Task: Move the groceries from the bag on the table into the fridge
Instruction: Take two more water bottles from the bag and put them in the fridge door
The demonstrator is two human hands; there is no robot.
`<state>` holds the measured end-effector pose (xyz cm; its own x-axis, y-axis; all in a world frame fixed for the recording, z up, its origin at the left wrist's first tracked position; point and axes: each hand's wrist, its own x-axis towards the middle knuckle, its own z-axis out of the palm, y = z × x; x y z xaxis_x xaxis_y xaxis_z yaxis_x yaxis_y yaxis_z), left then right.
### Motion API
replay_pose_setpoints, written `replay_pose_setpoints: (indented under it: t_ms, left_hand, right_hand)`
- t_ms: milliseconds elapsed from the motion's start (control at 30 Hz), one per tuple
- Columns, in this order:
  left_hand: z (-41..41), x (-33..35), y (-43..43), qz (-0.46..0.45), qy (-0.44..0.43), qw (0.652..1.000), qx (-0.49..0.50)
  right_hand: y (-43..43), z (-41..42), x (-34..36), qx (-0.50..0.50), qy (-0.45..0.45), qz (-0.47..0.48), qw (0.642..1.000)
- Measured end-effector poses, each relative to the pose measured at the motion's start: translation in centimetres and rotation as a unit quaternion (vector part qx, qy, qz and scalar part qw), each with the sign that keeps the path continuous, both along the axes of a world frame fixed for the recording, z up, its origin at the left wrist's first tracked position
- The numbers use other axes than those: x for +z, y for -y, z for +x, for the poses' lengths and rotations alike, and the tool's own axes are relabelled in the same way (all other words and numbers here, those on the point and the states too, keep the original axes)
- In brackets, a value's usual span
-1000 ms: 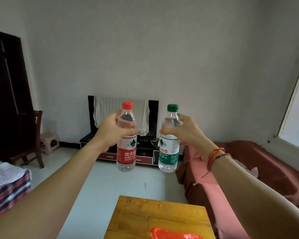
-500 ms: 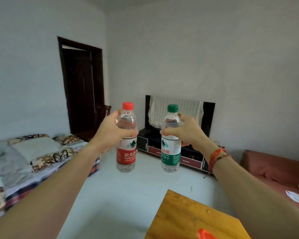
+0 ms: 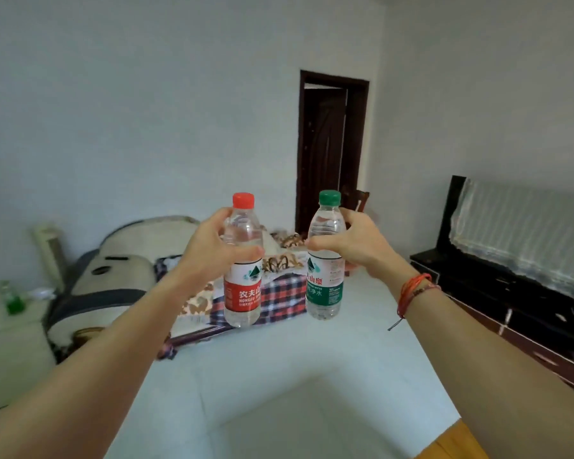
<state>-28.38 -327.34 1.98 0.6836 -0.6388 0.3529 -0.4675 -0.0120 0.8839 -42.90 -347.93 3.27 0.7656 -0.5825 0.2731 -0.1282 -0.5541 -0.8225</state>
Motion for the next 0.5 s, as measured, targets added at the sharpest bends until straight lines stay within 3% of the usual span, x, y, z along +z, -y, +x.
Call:
replay_pose_setpoints:
  t_ms: [200,500]
  left_hand:
    - [0.6,-0.5,-6.2,-0.022,-0.012,0.990,0.140]
    - [-3.5,-1.5,-16.6,-0.024,-0.015,0.941,0.338]
  right_hand:
    - [-3.1,6.7,-0.2,0.160,0.004,0.004,0.987]
    - [-12.1,12.3,-1.4,0.345,-0.006,0.015,0.938]
